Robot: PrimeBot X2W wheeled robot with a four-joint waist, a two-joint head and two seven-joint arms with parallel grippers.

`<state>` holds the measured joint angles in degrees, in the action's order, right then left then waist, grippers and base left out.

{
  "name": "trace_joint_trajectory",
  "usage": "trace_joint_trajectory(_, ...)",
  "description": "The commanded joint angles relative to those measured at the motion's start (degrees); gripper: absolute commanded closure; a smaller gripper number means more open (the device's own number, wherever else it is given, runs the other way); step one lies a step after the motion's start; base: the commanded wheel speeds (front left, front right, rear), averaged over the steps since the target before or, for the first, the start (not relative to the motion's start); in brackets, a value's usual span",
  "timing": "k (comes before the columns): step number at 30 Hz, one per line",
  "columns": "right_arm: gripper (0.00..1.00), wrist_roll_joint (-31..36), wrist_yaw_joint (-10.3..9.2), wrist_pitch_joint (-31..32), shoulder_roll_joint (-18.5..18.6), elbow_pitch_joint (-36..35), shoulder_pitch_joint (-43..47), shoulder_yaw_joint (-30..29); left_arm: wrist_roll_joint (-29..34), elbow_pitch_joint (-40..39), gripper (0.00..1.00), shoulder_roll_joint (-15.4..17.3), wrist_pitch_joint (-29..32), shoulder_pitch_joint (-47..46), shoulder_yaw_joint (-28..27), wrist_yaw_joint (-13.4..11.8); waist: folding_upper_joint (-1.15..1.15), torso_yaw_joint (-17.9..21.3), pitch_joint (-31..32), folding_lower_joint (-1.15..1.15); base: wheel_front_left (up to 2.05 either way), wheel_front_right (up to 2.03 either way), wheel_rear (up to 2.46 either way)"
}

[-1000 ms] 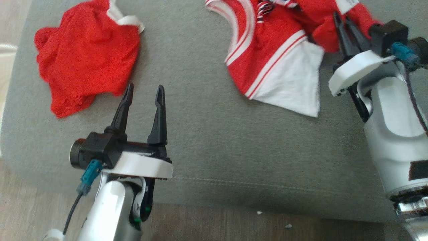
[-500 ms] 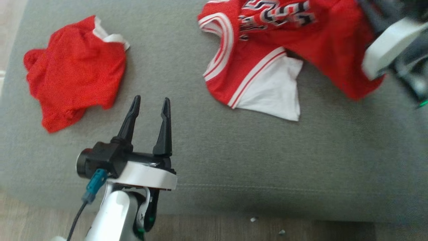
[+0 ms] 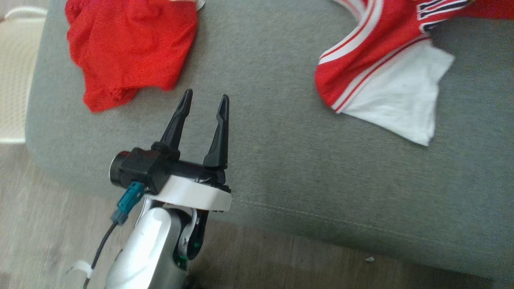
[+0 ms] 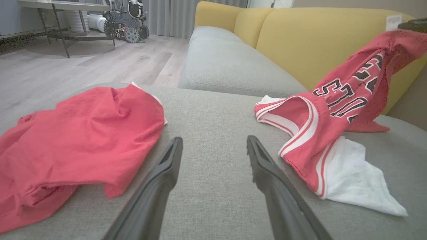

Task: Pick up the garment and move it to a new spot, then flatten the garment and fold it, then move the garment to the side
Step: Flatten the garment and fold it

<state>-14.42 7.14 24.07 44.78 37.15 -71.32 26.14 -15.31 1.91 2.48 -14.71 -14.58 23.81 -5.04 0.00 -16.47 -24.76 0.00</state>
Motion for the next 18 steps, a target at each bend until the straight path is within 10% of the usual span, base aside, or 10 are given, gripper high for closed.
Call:
trace_joint_trajectory(1, 0.00, 4.33, 0.35, -3.92, 1.59, 0.30, -4.55, -1.72, -0.53, -2.12, 0.00, 0.40, -0.29, -1.70, -1.23, -0.18, 0.00, -3.30, -3.58, 0.00, 0.00, 0.00, 0.00)
trace_joint_trajectory(8, 0.00, 14.20, 0.35, -15.92, -6.93, 10.91, -8.13, -9.82, -0.44, -1.69, 0.00, 0.40, -0.29, -2.42, -0.81, -0.67, 0.00, -2.10, -3.98, 0.00, 0.00, 0.00, 0.00)
trace_joint_trajectory(18, 0.00, 11.87, 0.35, -28.23, -19.31, 13.67, 1.43, -15.02, 1.69, -0.99, 0.00, 0.40, -0.29, -1.66, -3.85, 0.06, 0.00, 6.33, 2.34, 0.00, 0.00, 0.00, 0.00)
